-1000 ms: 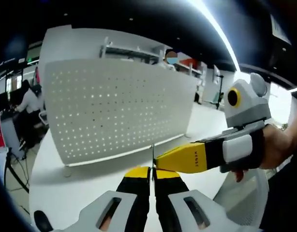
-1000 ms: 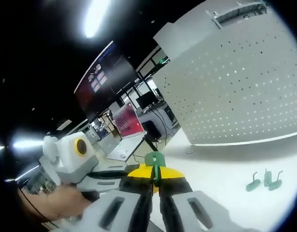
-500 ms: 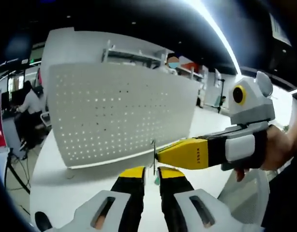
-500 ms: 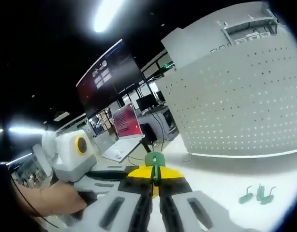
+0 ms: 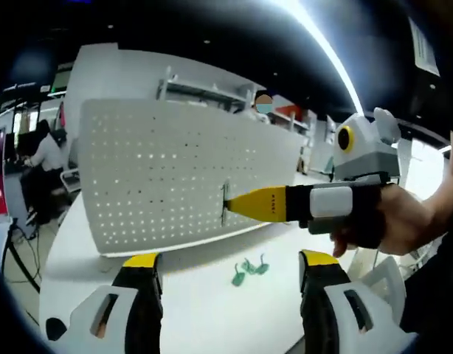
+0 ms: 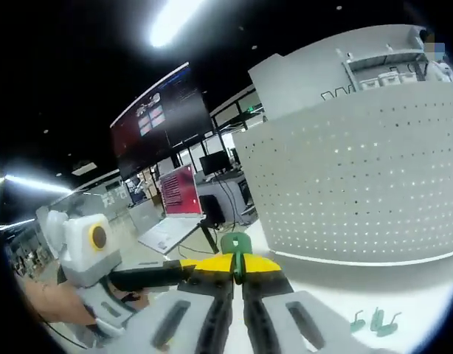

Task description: Insert the hook assembly into the mounting plate slot until the hook locks in place.

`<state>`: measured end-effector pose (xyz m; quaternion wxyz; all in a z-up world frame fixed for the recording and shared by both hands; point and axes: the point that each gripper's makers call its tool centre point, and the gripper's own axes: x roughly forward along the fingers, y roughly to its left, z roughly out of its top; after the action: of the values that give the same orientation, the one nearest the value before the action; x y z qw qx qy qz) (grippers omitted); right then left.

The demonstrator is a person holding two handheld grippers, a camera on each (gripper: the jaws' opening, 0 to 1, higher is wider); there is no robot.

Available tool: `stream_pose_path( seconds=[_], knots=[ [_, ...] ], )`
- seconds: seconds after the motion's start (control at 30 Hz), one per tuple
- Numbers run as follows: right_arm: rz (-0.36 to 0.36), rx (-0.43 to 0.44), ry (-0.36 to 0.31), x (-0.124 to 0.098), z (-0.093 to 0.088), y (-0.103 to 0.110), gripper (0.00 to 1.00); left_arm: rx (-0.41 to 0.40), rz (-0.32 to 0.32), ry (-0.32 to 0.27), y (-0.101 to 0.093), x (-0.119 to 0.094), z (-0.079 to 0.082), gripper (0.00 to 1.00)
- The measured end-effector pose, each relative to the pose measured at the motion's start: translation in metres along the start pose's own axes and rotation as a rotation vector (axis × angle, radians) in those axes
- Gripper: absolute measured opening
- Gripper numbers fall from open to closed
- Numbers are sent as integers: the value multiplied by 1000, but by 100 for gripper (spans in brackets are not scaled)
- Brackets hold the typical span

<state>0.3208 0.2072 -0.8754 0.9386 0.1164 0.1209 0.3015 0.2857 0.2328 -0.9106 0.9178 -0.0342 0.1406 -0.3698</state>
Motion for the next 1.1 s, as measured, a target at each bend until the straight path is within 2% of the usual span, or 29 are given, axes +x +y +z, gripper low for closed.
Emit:
stream_pose_path(
  seconds=[0.07,0.13,0.23,0.3,0.47,0.6,0.7,0.77,0.93,1.1],
  knots=[
    [-33,-18,-23,2,5,-9,0,-1,-6,-7,-2,-1,1,88],
    [-71,-30,-42,4,10,-20,0,-2,-2,-14,-2,-2,1,96],
    [-106,-28,-70,8,16,-32,0,-5,8,-13,-2,-3,0,100],
    [-134,-13,-88,9,19,-40,0,-6,11,-12,-1,-4,-1,100],
    [-217,-57,-126,12,29,-60,0,-13,12,-3,0,-5,-5,100],
    [-301,-88,-166,14,43,-81,0,-14,18,1,2,-6,-6,100],
    [-370,-97,-237,11,59,-101,0,-18,25,-3,5,-7,-6,100],
    [-419,-110,-240,10,63,-114,0,-21,25,-8,5,-8,-7,100],
    [-495,-111,-278,11,82,-142,0,-25,29,9,8,-8,-12,100],
    [-542,-110,-311,15,101,-162,0,-33,32,13,11,-8,-13,100]
  ],
)
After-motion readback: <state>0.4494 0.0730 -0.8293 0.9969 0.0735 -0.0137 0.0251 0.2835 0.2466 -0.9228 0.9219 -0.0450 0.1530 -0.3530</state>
